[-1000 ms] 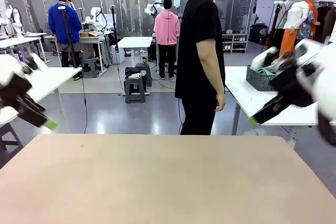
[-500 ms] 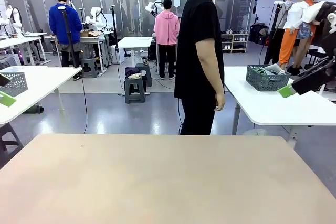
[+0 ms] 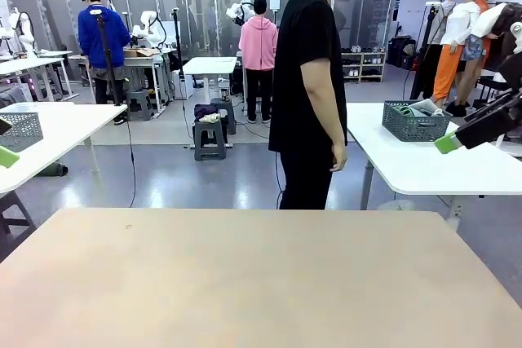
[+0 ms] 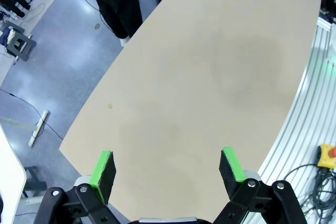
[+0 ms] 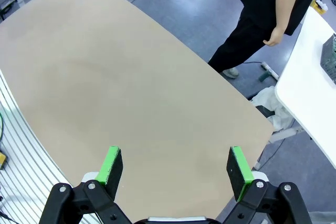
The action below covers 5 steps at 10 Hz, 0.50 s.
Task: Fold the towels and place them in the basket.
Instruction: When a person lays out a Towel with hook on the table, fold it in half twice.
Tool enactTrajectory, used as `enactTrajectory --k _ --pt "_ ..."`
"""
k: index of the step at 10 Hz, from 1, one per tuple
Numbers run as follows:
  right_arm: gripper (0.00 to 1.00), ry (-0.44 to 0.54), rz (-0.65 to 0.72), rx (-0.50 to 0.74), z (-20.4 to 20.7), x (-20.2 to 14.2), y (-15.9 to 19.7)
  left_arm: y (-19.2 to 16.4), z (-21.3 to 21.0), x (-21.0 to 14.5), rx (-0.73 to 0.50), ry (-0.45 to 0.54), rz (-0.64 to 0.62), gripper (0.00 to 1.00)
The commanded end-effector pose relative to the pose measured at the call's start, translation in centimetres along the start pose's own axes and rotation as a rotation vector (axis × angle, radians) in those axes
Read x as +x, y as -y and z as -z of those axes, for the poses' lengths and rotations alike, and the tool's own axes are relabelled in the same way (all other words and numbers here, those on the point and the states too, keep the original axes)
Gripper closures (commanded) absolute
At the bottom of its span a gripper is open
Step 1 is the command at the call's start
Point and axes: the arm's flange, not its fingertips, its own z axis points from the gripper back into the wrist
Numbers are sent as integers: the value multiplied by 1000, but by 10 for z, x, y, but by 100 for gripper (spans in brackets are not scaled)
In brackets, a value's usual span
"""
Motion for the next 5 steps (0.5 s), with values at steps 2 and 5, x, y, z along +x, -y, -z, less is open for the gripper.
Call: enactTrajectory --k 2,5 --pt "0 0 0 0 0 0 0 0 0 0 0 0 0 0" --pt "0 87 -47 40 -48 7 28 -38 -48 -2 8 114 29 0"
